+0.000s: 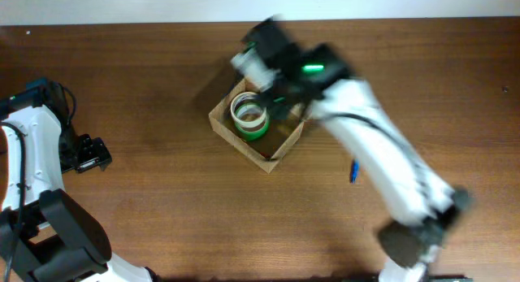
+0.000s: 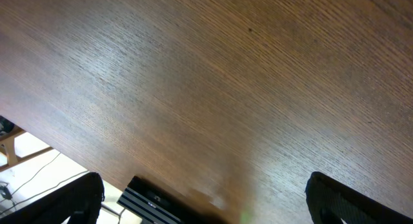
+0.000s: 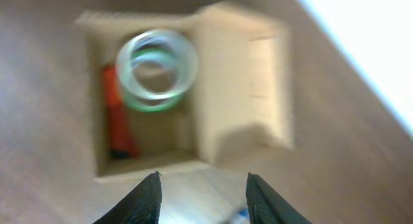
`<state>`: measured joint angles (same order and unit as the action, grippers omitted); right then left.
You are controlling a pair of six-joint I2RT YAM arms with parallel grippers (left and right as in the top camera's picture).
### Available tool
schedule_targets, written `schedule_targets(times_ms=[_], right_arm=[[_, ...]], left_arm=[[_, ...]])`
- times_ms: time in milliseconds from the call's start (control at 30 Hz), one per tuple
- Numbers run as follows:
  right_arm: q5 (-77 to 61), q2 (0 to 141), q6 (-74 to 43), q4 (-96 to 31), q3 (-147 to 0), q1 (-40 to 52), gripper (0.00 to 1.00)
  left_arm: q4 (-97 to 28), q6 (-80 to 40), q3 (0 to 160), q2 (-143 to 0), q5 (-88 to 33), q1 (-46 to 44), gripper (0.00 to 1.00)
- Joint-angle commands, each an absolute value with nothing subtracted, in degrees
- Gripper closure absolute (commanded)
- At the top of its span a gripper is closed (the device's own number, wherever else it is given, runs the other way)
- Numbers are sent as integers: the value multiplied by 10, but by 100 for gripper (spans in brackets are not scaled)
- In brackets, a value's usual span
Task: Pack container
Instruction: 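Open the right gripper and lift out of the box, then lower the right gripper onto the blue pen and grasp it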
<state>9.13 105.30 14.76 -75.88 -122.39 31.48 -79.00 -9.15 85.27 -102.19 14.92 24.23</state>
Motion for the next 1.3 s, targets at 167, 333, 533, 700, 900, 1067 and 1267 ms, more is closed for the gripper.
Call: schedule_targets(times_ms=[167, 333, 533, 700, 900, 1067, 1267], right_arm=[[82, 927, -36, -855, -1227, 15, 55], [-9, 934, -70, -820, -1067, -57, 51], [-49, 934, -125, -637, -814, -39, 45], [-69, 941, -163, -542, -725, -21, 40], [-81, 978, -202, -511, -703, -5, 40], [-10, 1022, -284, -522, -703, 16, 45], [-8, 1045, -299, -525, -698, 20, 46]], left_arm=[[-790, -85, 850, -1017, 147, 244, 0], [-790, -85, 850, -1017, 147, 244, 0], [-790, -85, 850, -1017, 147, 244, 0], [-790, -85, 850, -1017, 147, 244, 0], [-790, -85, 850, -1017, 147, 244, 0], [-790, -85, 850, -1017, 147, 244, 0], [-790, -85, 850, -1017, 147, 244, 0]])
